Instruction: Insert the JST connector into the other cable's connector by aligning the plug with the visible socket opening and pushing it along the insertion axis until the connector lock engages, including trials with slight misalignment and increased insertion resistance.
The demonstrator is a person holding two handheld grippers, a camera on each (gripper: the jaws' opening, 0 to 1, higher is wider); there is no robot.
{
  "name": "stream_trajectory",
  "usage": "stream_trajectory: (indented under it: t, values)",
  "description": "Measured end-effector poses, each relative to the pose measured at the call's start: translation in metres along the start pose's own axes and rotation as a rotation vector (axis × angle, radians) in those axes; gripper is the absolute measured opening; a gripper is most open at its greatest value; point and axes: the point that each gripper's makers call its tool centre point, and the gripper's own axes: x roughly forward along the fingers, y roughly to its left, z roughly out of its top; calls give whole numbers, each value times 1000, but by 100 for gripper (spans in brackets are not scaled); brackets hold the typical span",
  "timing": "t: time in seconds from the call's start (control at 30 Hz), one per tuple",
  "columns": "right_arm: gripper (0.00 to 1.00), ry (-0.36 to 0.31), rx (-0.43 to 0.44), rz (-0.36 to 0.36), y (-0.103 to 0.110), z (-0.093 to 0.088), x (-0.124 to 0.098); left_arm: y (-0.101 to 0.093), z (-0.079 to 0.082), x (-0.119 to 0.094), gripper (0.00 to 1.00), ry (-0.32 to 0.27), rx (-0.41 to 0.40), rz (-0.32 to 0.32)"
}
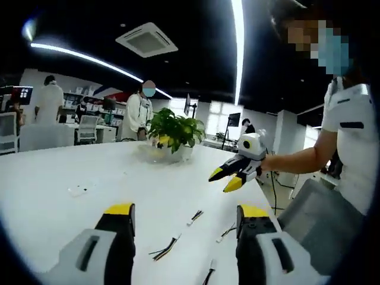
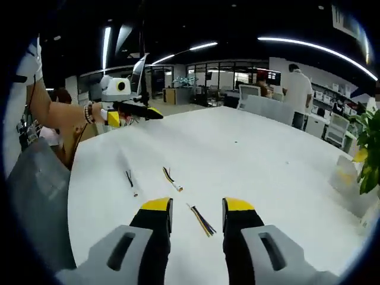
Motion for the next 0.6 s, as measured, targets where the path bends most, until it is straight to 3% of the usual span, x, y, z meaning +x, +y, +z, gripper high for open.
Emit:
stream_trajectory:
  t: [0.27,0.37,0.53,0.6]
  values:
    - [29,72,-63,112,11,-9,22,-2,-27,21,57,86,19,-48]
    - [28,98,-88,146,13,-15,32,-1,-38,28,54,112,68,-63]
    - [27,120,-87,175,12,-24,47,4,-55,41,52,141,46,-73]
    - [26,138,-91,187,12,-31,53,7,-70,46,49,196,57,-73]
